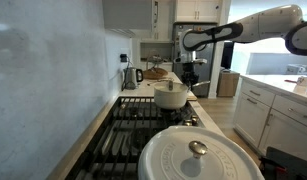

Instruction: Turn the white pot to the side

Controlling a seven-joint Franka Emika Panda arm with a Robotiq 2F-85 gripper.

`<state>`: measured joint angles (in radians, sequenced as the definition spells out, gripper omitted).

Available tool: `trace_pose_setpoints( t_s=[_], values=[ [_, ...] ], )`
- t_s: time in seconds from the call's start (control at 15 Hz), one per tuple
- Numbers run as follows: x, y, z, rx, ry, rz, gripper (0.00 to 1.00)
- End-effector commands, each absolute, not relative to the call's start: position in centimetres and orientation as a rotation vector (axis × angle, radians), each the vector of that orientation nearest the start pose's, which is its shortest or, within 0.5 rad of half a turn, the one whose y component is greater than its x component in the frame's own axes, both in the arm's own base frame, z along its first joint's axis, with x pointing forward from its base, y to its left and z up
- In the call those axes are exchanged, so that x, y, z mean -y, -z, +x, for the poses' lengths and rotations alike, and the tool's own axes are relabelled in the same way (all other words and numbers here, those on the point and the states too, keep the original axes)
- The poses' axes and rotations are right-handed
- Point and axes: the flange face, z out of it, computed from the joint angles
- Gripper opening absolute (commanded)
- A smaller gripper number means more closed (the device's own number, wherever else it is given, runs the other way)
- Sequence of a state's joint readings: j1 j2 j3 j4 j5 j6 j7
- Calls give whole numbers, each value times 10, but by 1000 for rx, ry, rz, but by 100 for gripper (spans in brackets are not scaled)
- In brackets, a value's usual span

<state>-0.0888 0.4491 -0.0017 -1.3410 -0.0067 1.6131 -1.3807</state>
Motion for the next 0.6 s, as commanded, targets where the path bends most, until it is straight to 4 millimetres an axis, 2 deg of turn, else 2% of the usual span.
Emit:
trace_pose_setpoints(
  t_s=[0.0, 0.27, 0.53],
  values=[
    [59, -462, 676, 1763, -184, -2448, 11],
    [60, -462, 678, 1719, -184, -2485, 6],
    [59, -450, 679, 1648, -212, -2512, 0]
  ],
)
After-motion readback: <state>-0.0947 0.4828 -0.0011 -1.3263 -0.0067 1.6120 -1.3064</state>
